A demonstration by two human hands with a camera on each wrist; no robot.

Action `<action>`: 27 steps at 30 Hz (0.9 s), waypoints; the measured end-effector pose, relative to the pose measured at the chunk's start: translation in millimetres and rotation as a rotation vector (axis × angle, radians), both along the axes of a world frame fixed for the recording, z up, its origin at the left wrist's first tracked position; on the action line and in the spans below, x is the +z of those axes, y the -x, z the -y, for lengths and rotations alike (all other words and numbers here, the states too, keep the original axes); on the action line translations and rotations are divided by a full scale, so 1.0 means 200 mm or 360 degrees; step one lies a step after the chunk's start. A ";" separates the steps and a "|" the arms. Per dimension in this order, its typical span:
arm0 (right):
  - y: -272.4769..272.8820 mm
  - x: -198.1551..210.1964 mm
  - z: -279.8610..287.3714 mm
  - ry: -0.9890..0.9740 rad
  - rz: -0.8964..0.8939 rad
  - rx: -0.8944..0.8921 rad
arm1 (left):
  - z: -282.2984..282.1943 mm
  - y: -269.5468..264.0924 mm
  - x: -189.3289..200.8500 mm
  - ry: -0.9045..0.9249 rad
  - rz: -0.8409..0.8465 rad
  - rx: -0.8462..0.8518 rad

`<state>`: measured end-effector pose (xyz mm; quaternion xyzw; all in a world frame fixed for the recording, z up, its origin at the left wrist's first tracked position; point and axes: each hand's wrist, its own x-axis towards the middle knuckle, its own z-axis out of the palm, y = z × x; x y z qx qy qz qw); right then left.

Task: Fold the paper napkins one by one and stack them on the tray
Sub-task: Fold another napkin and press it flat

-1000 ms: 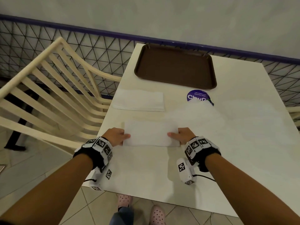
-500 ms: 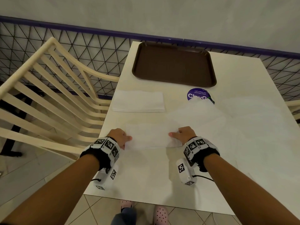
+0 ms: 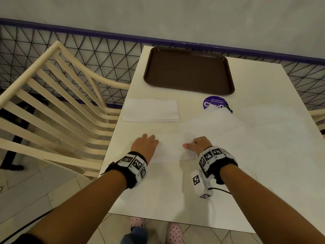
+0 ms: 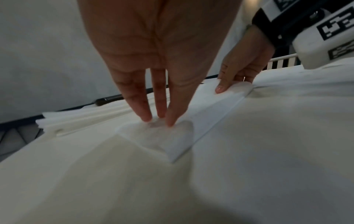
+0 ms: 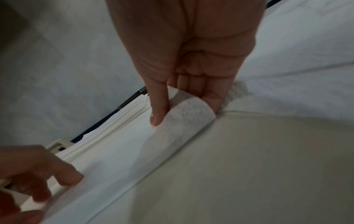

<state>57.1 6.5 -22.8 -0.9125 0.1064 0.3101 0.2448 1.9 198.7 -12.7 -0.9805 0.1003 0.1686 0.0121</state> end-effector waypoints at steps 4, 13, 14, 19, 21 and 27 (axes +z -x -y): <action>0.00 -0.02 0.03 -0.0217 0.0038 -0.0100 | 0.02 0.03 -0.02 0.0169 -0.0129 0.0183; 0.06 0.04 0.08 -0.0628 -0.0184 -0.0215 | 0.04 0.04 -0.04 0.0189 -0.0035 0.0261; 0.06 0.05 0.08 -0.0574 -0.0145 -0.0158 | 0.04 0.04 -0.04 0.0191 -0.0022 0.0262; 0.04 0.03 0.08 -0.0409 -0.0014 -0.0079 | 0.04 0.05 -0.05 0.0193 0.0002 0.0255; 0.04 0.01 0.08 -0.0308 -0.0003 -0.0016 | 0.04 0.06 -0.05 0.0159 0.0006 0.0229; 0.26 0.05 -0.01 0.0332 0.0866 0.0642 | 0.06 0.09 -0.07 0.0088 0.0047 0.0217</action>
